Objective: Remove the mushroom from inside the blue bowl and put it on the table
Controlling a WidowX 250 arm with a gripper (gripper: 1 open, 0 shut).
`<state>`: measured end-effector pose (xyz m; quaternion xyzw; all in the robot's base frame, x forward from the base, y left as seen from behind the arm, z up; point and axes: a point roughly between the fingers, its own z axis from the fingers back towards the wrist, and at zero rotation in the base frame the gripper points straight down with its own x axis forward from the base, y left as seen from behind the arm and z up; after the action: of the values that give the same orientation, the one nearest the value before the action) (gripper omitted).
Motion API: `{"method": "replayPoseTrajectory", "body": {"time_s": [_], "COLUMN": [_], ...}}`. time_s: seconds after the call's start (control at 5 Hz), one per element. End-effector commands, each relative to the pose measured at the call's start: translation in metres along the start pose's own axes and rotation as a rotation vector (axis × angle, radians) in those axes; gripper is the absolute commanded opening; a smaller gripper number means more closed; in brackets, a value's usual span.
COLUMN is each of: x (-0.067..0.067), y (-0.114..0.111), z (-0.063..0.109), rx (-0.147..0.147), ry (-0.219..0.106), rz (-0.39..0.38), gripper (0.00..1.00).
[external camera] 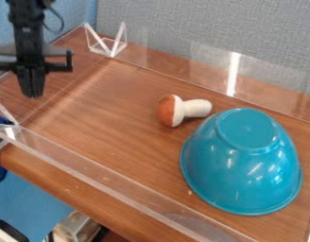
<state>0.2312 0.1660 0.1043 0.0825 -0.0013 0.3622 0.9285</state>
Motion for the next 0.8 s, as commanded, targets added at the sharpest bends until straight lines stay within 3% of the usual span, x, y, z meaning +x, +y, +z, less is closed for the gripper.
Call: {"method": "replayPoseTrajectory", "body": {"time_s": [0.0,0.2,0.6], "x": [-0.017,-0.031,-0.038], "y": [0.003,0.004,-0.003], "z": [0.024,0.029,0.034], "rx": [-0.002,0.011,0.027], "ry": [-0.037,-0.027,-0.023], "rz": [0.008,0.025,-0.069], "gripper": [0.00,0.00,0.00]}}
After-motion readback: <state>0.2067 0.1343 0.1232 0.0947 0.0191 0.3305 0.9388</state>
